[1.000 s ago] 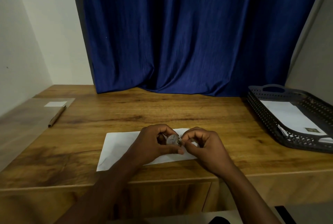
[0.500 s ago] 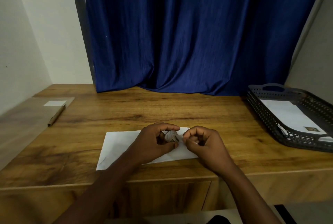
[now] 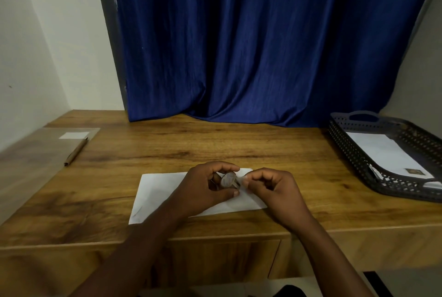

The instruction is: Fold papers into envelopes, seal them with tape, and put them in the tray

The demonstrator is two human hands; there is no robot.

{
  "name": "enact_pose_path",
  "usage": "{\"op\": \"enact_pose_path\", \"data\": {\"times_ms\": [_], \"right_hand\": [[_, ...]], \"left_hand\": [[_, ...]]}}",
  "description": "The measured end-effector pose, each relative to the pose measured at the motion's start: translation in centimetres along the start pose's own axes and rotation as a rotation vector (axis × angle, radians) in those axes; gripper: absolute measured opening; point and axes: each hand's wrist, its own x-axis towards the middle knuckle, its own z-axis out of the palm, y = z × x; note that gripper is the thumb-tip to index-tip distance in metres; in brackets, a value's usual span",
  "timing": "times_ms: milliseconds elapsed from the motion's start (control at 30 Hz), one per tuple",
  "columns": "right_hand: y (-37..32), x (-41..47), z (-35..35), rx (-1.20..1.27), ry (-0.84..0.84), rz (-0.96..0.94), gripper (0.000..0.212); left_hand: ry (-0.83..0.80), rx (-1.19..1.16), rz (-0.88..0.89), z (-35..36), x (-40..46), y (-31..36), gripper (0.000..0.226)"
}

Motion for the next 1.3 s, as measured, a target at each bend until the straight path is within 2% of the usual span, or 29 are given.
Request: {"op": "enact_pose_path", "data": {"times_ms": [233,733,1067,1300], "right_hand": [[0.24,0.20,0.04,0.128,0.069,0.052,0.008],[0.33,-0.07,0.22,0.053,-0.008,-0.005,0.009],[0.26,0.05,0.04,0.081,0.027,0.029,0.008],[0.23,0.06,-0.01,0.094,0.048,0.044,0.008]], "left_hand": [[-0.026,-0.015,0.014,-0.06,0.08,0.02,0.048],[-0.029,-0.085,-0.036,-0.13,-0.15,0.25,0.035],[-0.029,-0.073,-0.021,-0.14,-0.10,0.25,0.049],[-0.017,-0.077,-0.037,-0.12,-0.12,0.00,0.044]]}}
